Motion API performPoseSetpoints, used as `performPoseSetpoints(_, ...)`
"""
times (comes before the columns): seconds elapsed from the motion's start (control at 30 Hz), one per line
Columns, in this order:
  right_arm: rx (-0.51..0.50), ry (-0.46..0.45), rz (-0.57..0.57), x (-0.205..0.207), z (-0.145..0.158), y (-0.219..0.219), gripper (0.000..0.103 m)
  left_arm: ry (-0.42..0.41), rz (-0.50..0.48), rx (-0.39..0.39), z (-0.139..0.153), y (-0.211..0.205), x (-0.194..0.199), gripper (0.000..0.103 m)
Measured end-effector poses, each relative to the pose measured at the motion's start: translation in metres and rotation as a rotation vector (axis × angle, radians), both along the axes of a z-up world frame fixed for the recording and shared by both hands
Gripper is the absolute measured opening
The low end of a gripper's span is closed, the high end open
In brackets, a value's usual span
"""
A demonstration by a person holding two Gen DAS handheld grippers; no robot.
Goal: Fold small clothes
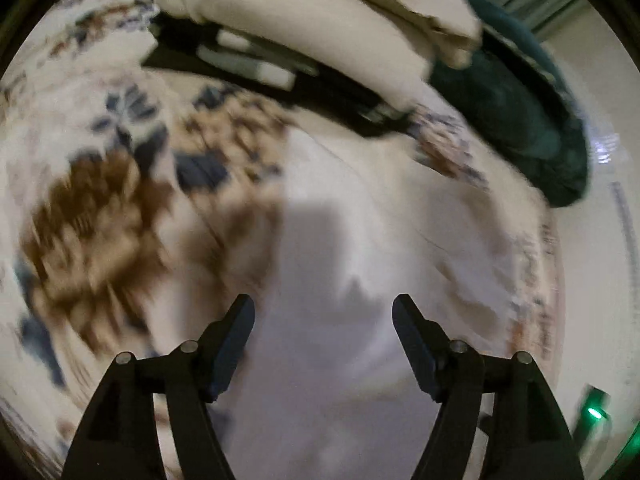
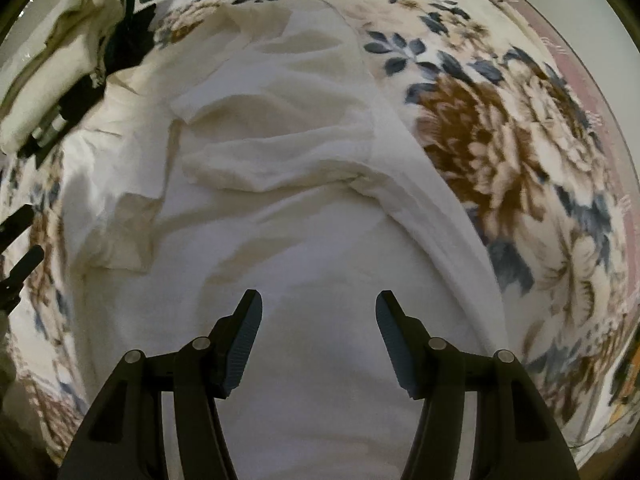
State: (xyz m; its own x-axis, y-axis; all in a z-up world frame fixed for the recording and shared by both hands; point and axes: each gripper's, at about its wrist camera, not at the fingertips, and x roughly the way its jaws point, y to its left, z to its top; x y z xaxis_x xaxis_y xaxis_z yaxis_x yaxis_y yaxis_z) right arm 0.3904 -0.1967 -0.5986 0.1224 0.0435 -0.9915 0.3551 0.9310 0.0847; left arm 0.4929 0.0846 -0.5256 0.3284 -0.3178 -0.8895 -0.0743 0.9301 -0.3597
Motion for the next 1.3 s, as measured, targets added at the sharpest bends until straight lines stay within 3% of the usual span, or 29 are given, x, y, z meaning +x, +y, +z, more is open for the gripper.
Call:
performPoseSetpoints(0.13,0.022,-0.018,-0.04,0.008,0.002,-0.001,0.061,0.019,-0.083,0.157,-0.039,-0.024,0.047,0.07)
performPoseSetpoints(0.23,0.018,-0.008,-0.066,0.015,0.001,-0.011,0.061,0.063,-0.131,0.25,-0.065,-0.037,0.058,0.07)
performPoseSetpoints(0.3,0.003,0.001,-0.068,0.019,0.005,-0.019,0.061,0.021,-0.154,0.283,-0.056,-0.048,0.048,0.07)
performPoseSetpoints(0.4,-0.018,0.01,-0.053,0.023,0.016,-0.032,0.063,0.0,-0.194,0.259,-0.04,-0.069,0.019,0.072)
performPoseSetpoints(0.43,-0.022,0.012,-0.05,0.024,0.021,-0.037,0.069,0.024,-0.216,0.263,-0.043,-0.079,0.006,0.074)
performPoseSetpoints(0.53,-0.02,0.011,-0.046,0.029,0.039,-0.058,0.07,0.107,-0.249,0.285,-0.064,-0.101,-0.025,0.075)
performPoseSetpoints(0.6,-0.025,0.007,-0.038,0.032,0.051,-0.071,0.07,0.089,-0.253,0.349,-0.062,-0.117,-0.048,0.075)
performPoseSetpoints(0.77,-0.012,-0.034,0.037,0.045,0.076,-0.105,0.071,0.064,-0.12,0.362,-0.026,-0.138,-0.085,0.075)
performPoseSetpoints(0.9,0.043,-0.023,0.146,0.058,0.074,-0.13,0.071,0.008,0.019,0.403,0.021,-0.173,-0.154,0.076)
performPoseSetpoints(1.07,0.164,0.061,0.306,0.068,0.061,-0.161,0.071,0.072,0.121,0.329,0.043,-0.215,-0.207,0.076)
performPoseSetpoints(1.3,0.204,0.186,0.49,0.066,0.04,-0.215,0.071,0.269,0.035,0.169,0.002,-0.332,-0.278,0.076)
